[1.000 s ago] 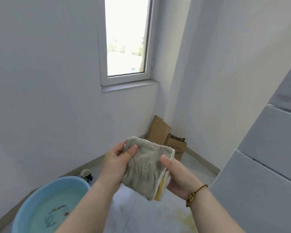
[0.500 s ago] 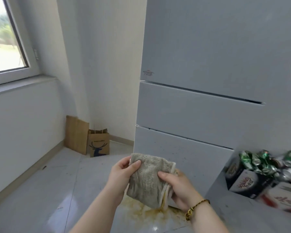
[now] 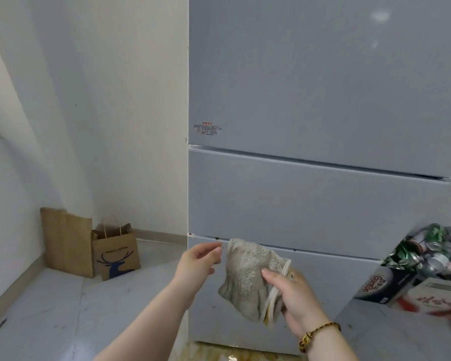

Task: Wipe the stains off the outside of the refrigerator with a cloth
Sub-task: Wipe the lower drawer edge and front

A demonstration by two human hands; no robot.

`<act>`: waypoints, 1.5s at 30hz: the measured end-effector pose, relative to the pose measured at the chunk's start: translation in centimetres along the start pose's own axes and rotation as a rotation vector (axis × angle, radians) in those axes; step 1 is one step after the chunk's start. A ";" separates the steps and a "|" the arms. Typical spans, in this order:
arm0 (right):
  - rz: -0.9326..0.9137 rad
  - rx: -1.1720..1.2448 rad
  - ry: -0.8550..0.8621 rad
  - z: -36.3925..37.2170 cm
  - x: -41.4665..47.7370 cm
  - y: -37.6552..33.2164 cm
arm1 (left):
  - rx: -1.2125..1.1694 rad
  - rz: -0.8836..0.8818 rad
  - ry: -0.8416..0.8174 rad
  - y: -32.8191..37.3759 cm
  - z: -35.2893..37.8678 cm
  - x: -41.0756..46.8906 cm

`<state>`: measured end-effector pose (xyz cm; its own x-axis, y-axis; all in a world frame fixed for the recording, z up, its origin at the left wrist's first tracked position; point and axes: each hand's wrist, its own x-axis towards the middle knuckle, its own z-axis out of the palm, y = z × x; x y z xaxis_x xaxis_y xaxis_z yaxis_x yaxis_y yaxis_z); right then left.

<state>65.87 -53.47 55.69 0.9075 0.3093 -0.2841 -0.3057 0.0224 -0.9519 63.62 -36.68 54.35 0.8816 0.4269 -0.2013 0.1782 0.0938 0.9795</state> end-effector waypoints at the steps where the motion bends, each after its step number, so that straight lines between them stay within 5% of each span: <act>1: 0.005 0.013 0.052 0.1 1.0 0.3 | 0.032 -0.010 0.040 -0.2 -0.2 1.8; 9: 0.031 0.017 0.405 -1.7 4.7 1.0 | 0.119 -0.130 0.151 -2.9 -1.3 11.5; 25: 0.006 0.046 0.655 -6.4 9.2 2.4 | 0.398 -0.201 0.069 -7.1 -2.1 17.3; 38: -0.051 -0.121 0.739 -6.2 10.0 4.7 | 0.601 -0.135 0.043 -7.1 -3.7 17.8; 45: -0.162 -0.447 0.692 -1.1 11.0 5.1 | 0.627 -0.158 0.033 -9.2 -4.5 11.7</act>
<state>74.60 -51.05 47.59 0.9470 -0.3212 -0.0073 -0.1453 -0.4080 -0.9013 70.30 -28.47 42.96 0.8118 0.4790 -0.3339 0.5351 -0.3813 0.7538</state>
